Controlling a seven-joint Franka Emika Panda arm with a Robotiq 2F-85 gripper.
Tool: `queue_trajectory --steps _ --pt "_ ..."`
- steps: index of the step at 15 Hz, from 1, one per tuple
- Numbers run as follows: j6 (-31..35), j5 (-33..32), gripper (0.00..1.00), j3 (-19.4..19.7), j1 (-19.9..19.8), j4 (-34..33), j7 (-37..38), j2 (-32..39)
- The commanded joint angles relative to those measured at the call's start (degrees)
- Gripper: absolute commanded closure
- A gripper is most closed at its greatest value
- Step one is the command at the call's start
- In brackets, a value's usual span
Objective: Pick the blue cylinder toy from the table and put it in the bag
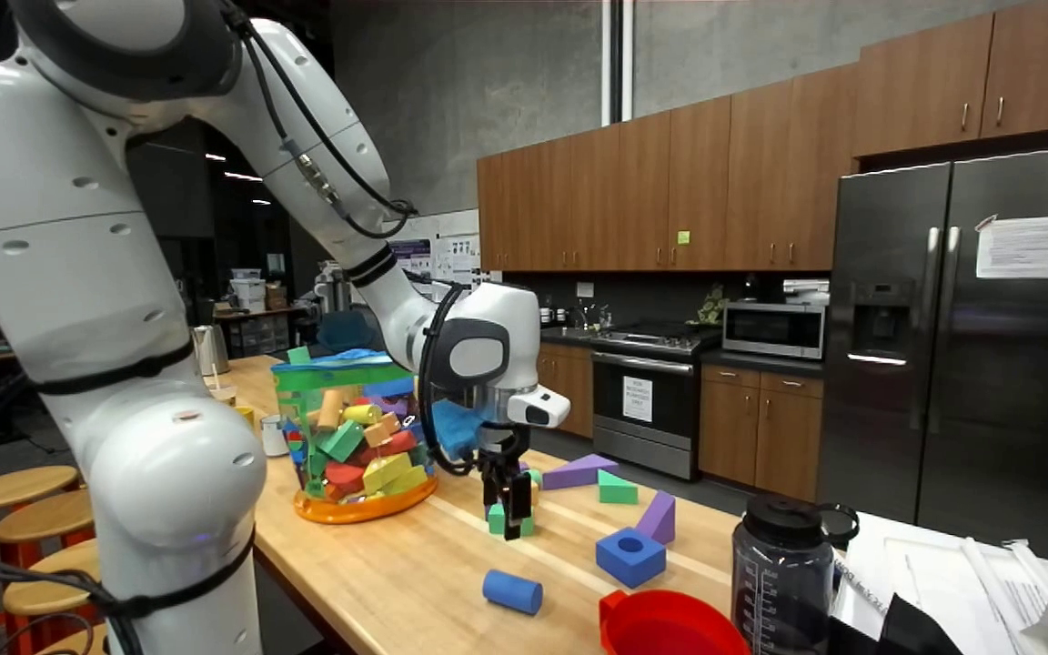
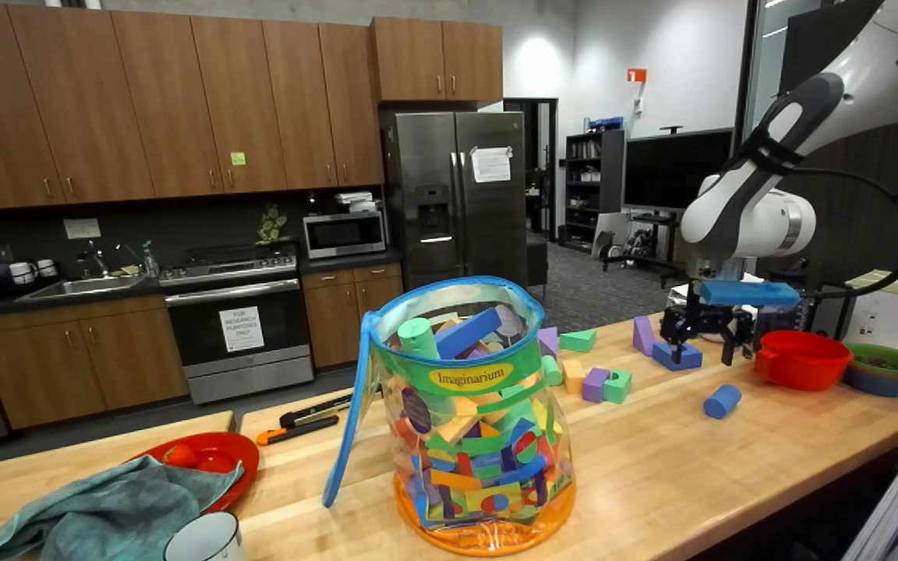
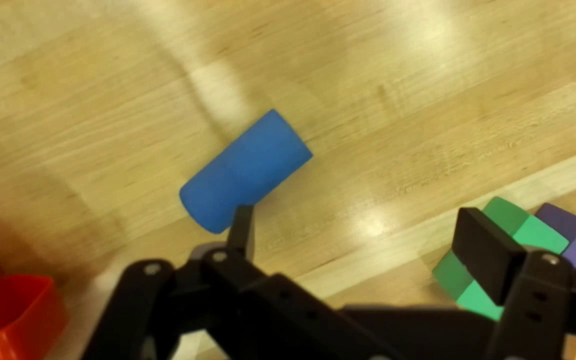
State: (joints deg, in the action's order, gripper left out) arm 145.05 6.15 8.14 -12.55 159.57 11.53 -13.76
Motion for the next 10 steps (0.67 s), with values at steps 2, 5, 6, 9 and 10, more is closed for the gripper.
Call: queue_trajectory --steps 2,5,6,9,10 --pt "0.3 3.9 0.0 1.1 0.4 -0.1 0.1 1.1" --pt "0.3 4.1 0.0 1.1 0.4 -0.1 0.1 1.5" --pt "0.3 4.1 0.0 1.1 0.4 -0.2 0.1 1.5" --pt "0.3 4.0 0.0 1.0 0.5 -0.2 0.1 1.5" --pt "0.3 4.0 0.0 1.0 0.5 -0.2 0.1 1.5"
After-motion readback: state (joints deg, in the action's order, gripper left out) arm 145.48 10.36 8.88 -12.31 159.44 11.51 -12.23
